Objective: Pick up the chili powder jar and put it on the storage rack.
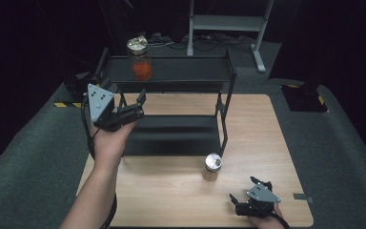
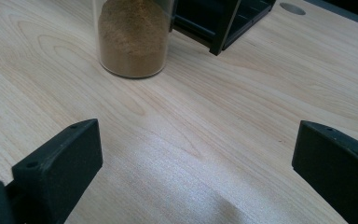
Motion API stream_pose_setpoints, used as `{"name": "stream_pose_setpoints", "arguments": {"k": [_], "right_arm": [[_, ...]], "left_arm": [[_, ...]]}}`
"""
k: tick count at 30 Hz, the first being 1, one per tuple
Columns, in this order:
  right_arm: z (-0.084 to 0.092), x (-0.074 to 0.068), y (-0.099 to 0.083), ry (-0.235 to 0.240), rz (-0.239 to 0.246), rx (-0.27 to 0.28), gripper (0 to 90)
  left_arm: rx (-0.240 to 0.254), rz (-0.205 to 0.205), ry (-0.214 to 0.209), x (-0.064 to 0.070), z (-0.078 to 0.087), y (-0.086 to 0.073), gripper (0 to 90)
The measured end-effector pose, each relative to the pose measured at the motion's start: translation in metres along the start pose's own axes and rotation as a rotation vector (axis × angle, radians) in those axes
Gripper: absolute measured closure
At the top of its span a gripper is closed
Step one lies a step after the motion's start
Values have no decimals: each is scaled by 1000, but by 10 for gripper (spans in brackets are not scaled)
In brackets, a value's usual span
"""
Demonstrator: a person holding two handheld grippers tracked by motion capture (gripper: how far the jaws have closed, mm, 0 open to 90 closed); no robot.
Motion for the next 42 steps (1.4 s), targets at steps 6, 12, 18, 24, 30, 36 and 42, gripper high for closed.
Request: {"name": "stream_pose_setpoints", "arguments": {"k": [6,12,18,24,30,36,42], "right_arm": [[0,0,0,3,2,2,5],[0,0,0,3,3,1,5],[0,0,0,2,4,2,5],[1,0,-1,4,-3,2,5],[1,0,-1,4,-4,1,5],[1,0,0,3,-4,0,5],[0,0,0,3,-4,-1,5]], "left_arm": [[-16,7,-8,3,12,-10,4],[-49,12,-3,7,22,-25,3],[-68,16,0,9,30,-46,4],[-107,31,-1,7,41,-69,4],[-146,38,-1,6,49,-88,3],[-185,56,-5,4,54,-106,3],[-240,61,-11,6,56,-123,4]]}}
Point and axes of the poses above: each handheld gripper's, and its own axes: z roughly backward along the jaws, y roughly out of its top, x roughly to its right, the point moved 2 cm from there along -z, roughly forward along the jaws, and after that the axes turned 9 degrees about -x, right-handed, at the moved point
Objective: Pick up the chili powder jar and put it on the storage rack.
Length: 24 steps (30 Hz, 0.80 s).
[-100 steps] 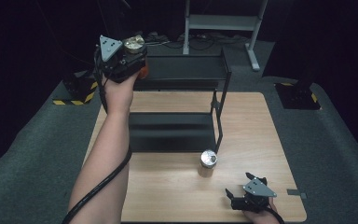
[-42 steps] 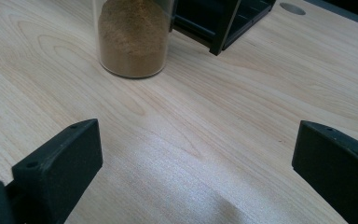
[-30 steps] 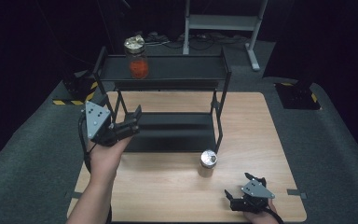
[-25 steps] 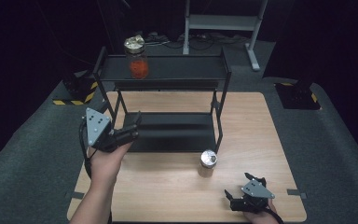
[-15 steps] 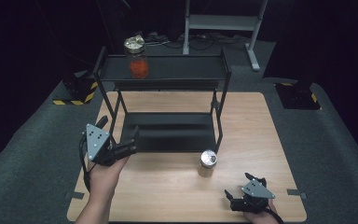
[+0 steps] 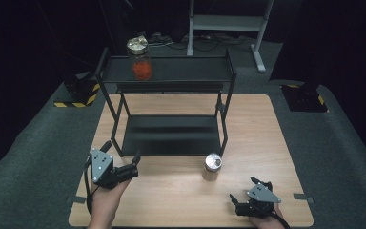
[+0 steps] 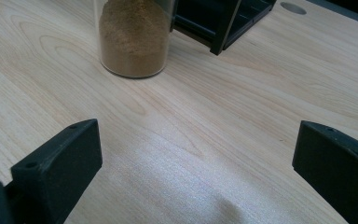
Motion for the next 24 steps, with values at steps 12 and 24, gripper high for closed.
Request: {"name": "stream_pose_setpoints", "arguments": {"k": [12,24], "right_arm": [[0,0,0,0,5,-1,5],[0,0,1,3,4,-4,5]], "left_arm": [[-154,-11,-36,4,-11,-43,4],[-289,-39,-34,16,-23,-74,4]]}}
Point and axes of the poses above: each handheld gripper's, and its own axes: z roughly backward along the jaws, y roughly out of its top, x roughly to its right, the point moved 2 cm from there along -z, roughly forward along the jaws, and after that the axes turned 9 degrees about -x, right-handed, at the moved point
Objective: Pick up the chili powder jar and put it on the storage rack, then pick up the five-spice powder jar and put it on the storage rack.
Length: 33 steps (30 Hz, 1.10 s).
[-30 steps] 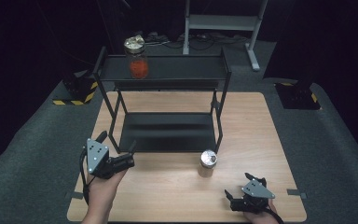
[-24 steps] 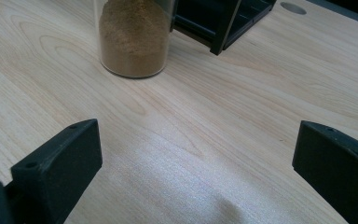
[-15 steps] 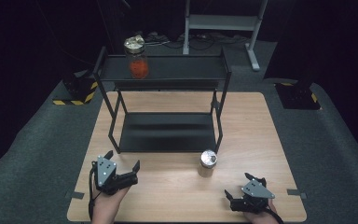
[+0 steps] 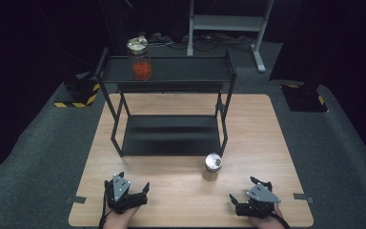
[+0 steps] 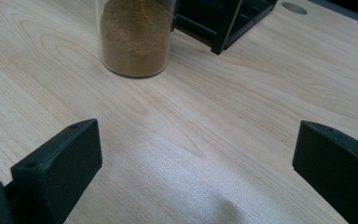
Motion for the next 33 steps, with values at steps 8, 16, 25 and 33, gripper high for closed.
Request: {"name": "stream_pose_setpoints", "arguments": {"k": [8,16,25,33], "right_arm": [[0,1,-2,4,-13,12,4],[0,2,0,11,-18,2,5],[0,2,-2,9,-43,22,8],[8,0,-2,7,-50,44,15]], "left_arm": [[-54,-110,57,17,-7,-1,6],[-67,-225,66,26,-8,0,10],[-54,-186,28,17,-7,-1,10],[-53,-191,13,15,-7,-2,10]]}}
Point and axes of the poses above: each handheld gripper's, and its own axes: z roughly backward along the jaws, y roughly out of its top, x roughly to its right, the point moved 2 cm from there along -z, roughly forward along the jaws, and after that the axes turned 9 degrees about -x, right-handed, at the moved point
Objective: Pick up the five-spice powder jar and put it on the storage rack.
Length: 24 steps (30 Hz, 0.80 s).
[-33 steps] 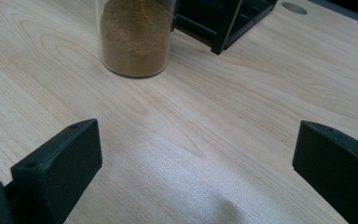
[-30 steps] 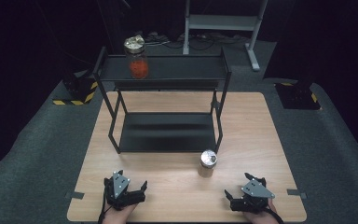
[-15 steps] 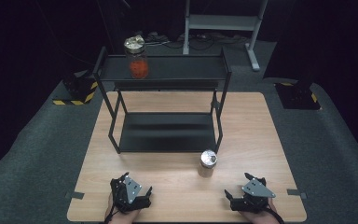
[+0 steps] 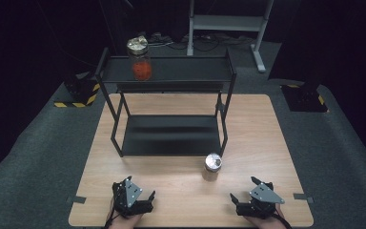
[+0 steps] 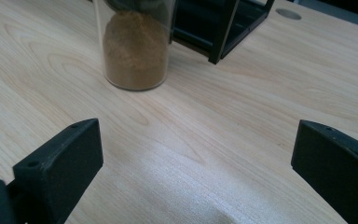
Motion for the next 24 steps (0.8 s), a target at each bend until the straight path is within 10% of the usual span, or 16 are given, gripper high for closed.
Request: {"name": "stream_pose_setpoints", "arguments": {"k": [24], "right_arm": [[-5,-13,38,44,-41,77,2]], "left_arm": [[2,0,-13,-2,0,0,10]]}}
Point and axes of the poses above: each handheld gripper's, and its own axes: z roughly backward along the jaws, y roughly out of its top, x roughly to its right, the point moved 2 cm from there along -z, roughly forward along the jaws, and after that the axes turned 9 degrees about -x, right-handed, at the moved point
